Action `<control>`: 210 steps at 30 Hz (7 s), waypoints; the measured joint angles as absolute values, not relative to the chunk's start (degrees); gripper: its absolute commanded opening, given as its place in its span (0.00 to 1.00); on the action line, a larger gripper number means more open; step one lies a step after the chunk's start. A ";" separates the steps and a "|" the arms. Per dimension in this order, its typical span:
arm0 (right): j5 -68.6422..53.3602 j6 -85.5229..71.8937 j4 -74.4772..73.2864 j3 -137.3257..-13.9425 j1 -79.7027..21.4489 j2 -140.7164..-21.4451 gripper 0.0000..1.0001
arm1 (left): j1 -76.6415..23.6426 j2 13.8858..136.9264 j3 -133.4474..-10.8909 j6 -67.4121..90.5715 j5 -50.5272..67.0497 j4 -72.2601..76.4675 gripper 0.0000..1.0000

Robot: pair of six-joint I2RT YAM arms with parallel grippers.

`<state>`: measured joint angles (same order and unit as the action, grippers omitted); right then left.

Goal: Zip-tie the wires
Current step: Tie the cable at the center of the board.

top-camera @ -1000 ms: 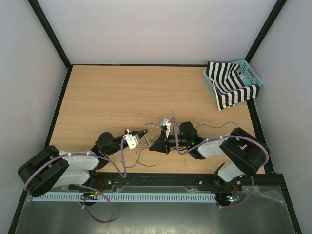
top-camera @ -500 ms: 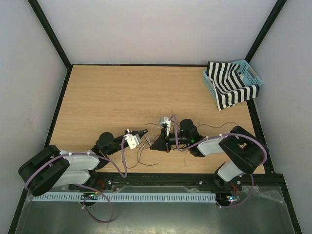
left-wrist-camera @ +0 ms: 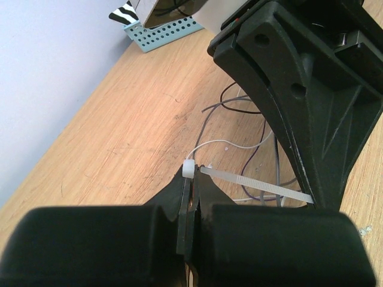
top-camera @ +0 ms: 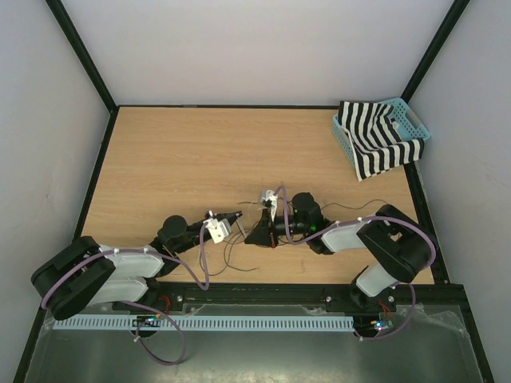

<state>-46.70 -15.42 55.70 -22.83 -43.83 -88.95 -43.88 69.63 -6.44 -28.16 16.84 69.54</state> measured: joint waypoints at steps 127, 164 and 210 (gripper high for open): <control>-49.25 -25.54 43.40 -33.87 -38.09 -90.19 0.00 | -48.58 73.76 -6.46 -34.57 10.37 71.33 0.00; -48.84 -17.50 25.67 -36.69 -37.93 -87.13 0.41 | -48.18 78.08 -7.99 -29.85 7.49 71.18 0.00; -47.66 -23.27 21.19 -47.37 -37.89 -89.30 0.20 | -47.92 78.35 -7.99 -28.69 10.00 71.07 0.00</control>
